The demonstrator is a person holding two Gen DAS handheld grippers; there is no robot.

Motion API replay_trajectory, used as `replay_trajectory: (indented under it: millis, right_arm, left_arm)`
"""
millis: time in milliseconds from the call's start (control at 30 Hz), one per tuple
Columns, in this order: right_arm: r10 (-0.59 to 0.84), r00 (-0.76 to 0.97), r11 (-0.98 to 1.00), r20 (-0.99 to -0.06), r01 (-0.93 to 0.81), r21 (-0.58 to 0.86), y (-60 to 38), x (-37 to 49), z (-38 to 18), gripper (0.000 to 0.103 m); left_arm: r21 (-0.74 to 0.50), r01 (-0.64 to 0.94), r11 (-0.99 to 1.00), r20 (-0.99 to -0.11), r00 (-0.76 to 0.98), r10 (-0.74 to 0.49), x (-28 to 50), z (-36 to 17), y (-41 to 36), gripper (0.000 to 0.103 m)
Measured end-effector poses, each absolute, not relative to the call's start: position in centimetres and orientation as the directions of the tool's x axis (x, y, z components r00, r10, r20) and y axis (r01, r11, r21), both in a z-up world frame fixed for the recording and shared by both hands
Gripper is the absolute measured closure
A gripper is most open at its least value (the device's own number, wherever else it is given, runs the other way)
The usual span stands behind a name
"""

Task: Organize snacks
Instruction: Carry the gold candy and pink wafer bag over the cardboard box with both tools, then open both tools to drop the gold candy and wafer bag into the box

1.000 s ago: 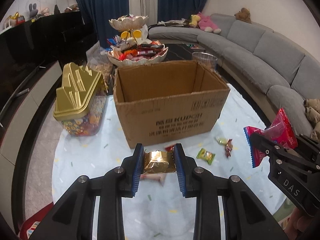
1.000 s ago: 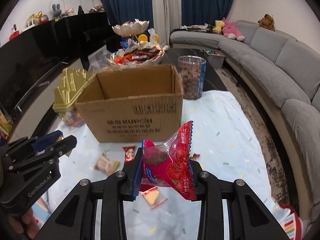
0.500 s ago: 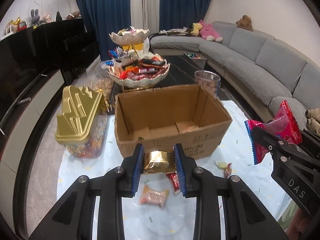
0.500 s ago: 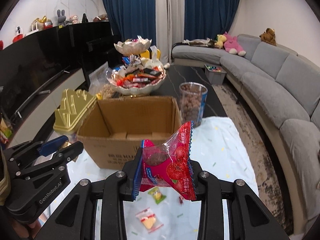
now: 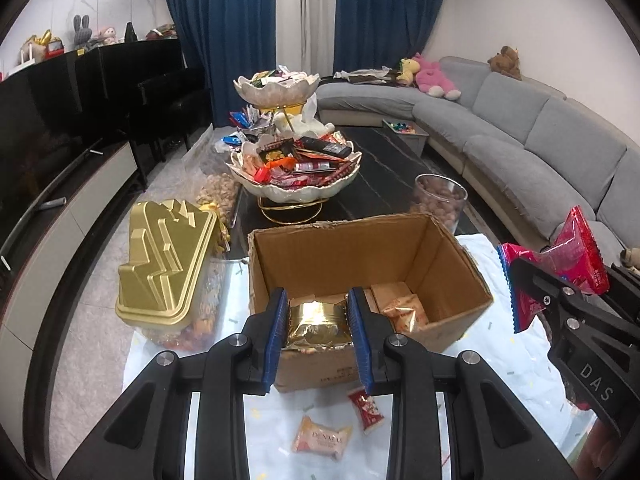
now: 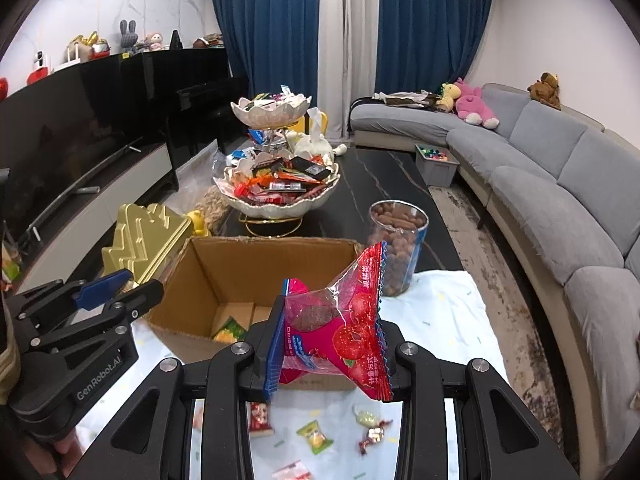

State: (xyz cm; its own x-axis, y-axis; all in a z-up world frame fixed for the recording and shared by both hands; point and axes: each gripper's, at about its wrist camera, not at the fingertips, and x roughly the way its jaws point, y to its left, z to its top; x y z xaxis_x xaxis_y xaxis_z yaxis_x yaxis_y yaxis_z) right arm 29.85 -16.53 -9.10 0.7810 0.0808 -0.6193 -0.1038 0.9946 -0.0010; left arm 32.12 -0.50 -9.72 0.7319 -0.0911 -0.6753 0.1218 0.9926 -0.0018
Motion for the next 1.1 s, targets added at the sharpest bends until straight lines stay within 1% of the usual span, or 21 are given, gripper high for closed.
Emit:
replay_trajectory:
  millis: [467, 833, 1100]
  right_arm:
    - [0.106, 0.756, 0.99, -0.646, -0.141, -0.003, -15.9, 35.5, -9.5, 0.067]
    - [0.148, 0.699, 0.977, -0.699, -0.212, -0.005, -15.2, 39.2, -10.6, 0.067]
    - [0.15, 0.656, 0.976, -0.739, -0.218, 0.005, -15.2, 40.7, -12.5, 0.068]
  left_arm:
    - [0.021, 0.123, 0.992, -0.699, 0.711, -0.074, 36.4, -11.0, -0.7, 0.072]
    - [0.004, 0.107, 0.994, -0.718, 0.693, -0.072, 38.9, -12.2, 0.1, 0.072]
    - [0.017, 0.111, 0.994, -0.741, 0.668, -0.062, 40.0, -13.5, -0.5, 0.072]
